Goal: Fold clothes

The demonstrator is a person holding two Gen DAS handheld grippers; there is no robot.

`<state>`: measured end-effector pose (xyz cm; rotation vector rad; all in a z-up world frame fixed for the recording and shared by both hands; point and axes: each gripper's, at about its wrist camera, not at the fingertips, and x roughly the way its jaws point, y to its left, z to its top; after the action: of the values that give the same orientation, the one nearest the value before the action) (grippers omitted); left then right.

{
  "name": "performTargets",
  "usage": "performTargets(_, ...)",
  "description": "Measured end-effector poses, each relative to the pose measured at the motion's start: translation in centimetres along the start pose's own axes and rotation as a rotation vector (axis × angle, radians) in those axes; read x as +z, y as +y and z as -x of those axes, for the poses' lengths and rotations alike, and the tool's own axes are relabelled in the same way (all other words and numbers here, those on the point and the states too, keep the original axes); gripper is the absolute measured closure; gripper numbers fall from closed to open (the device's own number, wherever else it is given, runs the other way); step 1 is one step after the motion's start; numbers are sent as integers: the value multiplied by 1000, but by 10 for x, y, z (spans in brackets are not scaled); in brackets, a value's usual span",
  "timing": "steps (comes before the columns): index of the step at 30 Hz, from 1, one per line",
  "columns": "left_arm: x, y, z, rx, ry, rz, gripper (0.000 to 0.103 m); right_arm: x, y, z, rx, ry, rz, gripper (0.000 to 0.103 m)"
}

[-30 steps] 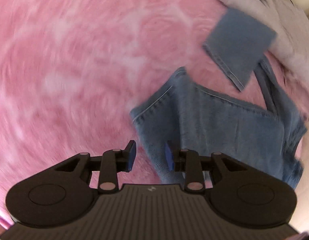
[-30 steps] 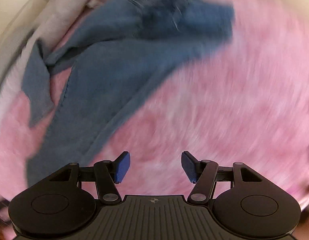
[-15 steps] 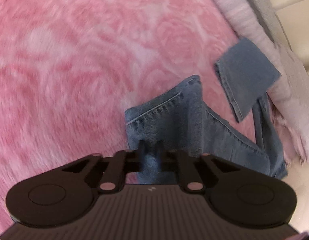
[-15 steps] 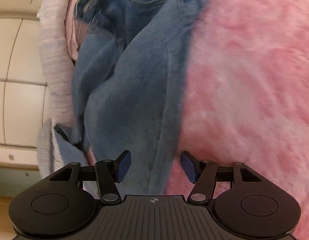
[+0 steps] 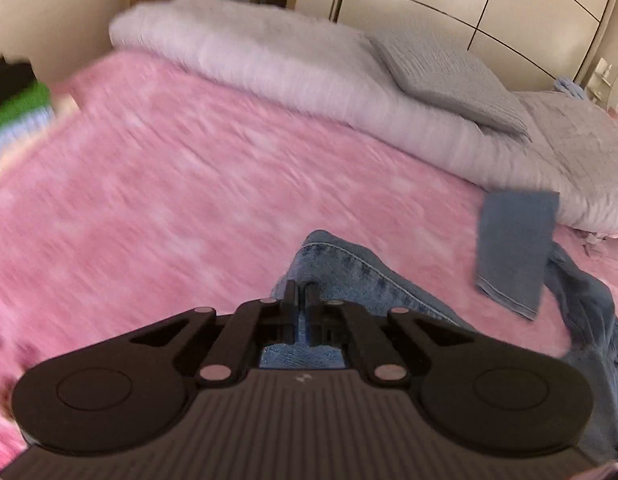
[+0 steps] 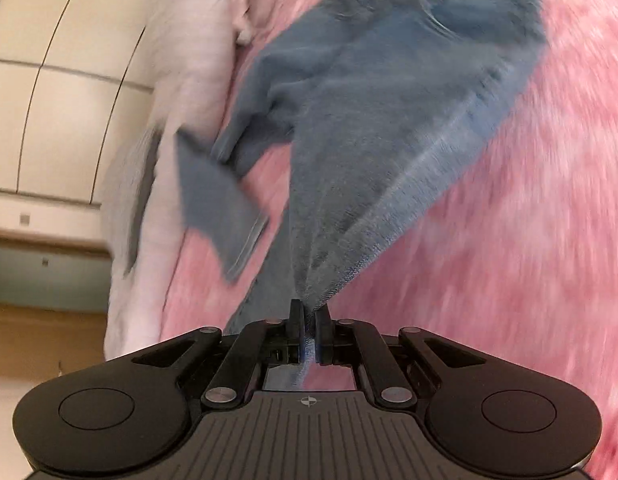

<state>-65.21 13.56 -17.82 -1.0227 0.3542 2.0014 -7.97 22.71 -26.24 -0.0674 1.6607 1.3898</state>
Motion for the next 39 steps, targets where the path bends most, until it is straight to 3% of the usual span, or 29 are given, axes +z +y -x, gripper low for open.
performTargets(2,12,21,10,26,-2,-46,103,-27,6,5,-16,25,1,100)
performTargets(4,4,42,-6,45,98,-111,99,-53,-4,-3,-113,60,0,99)
performTargets(5,-5,55,-21,80,163,-121,91,-66,-9,-9,-170,82,2,99)
performTargets(6,-15,68,-33,115,220,-119,89,-75,-17,-18,-247,113,12,98)
performTargets(8,-37,100,-49,187,290,-40,90,-82,-21,-24,-258,100,-11,90)
performTargets(9,-48,116,-55,213,318,7,88,-86,-23,-28,-264,93,-22,85)
performTargets(11,-68,145,-51,185,323,154,81,-93,-26,-35,-275,80,-45,63)
performTargets(13,-89,168,-45,162,329,321,76,-100,-30,-41,-286,67,-68,57)
performTargets(17,-130,201,-36,111,324,631,76,-114,-38,-55,-308,40,-114,55)
performTargets(23,-170,219,-38,50,330,930,72,-128,-50,-74,-298,4,-196,54)
performTargets(27,-178,231,-44,13,222,1079,77,-127,-56,-92,-249,-28,-253,54)
performTargets(29,-168,232,-47,-18,173,1057,97,-125,-60,-95,-229,-49,-273,55)
performTargets(30,-159,229,-46,-39,157,1003,97,-124,-61,-95,-221,-59,-279,65)
performTargets(31,-145,224,-41,-58,120,915,97,-123,-60,-93,-226,-61,-255,99)
performTargets(35,-97,208,-8,-138,-46,595,98,-133,-32,-87,-231,-32,-108,101)
performTargets(37,-82,210,10,-151,-113,506,98,-143,-19,-78,-208,-23,-102,101)
performTargets(39,-78,222,21,-109,-156,447,98,-156,-8,-76,-184,13,-77,101)
